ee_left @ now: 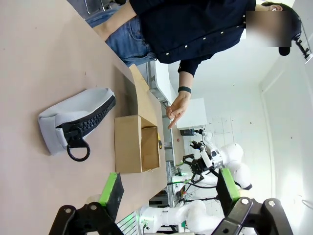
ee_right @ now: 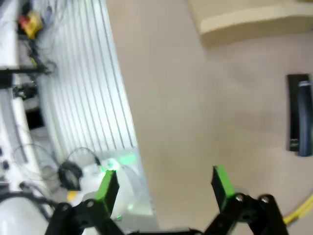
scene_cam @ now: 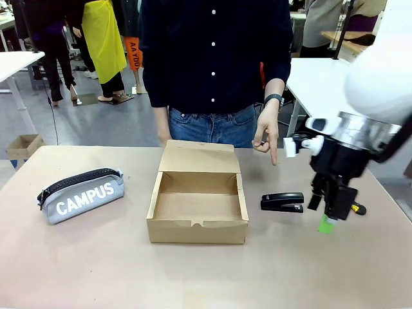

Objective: Pack the items into the box.
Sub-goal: Pick up the item specified by the human and place it in the Mailer Box.

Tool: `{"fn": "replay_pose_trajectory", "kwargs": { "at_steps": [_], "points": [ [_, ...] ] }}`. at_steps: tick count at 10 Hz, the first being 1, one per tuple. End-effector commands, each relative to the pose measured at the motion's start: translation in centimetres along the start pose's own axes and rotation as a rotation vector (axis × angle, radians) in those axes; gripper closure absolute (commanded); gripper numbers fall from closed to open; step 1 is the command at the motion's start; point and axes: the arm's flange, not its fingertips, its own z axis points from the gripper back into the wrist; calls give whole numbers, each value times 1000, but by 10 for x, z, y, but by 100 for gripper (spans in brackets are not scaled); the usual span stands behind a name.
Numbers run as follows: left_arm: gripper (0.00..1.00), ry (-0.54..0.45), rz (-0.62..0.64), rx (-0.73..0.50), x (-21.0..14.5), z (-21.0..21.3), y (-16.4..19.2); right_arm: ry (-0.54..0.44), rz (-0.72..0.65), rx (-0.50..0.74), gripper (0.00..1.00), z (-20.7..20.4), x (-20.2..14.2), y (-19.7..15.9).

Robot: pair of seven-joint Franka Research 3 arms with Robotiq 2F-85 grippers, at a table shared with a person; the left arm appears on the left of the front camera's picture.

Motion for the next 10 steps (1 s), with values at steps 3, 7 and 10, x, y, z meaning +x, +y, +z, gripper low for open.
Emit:
{"fn": "replay_pose_trajectory", "kwargs": {
  "at_steps": [3, 7, 10],
  "points": [
    [0, -11, -23, -26, 0, 0, -2, 191, 285, -270, 0, -6, 49, -62],
    [0, -11, -23, -26, 0, 0, -2, 192, 261, -310, 0, -3, 60, -66],
    [0, -11, -23, -26, 0, 0, -2, 189, 249, -323, 0, -5, 57, -71]
  ]
}}
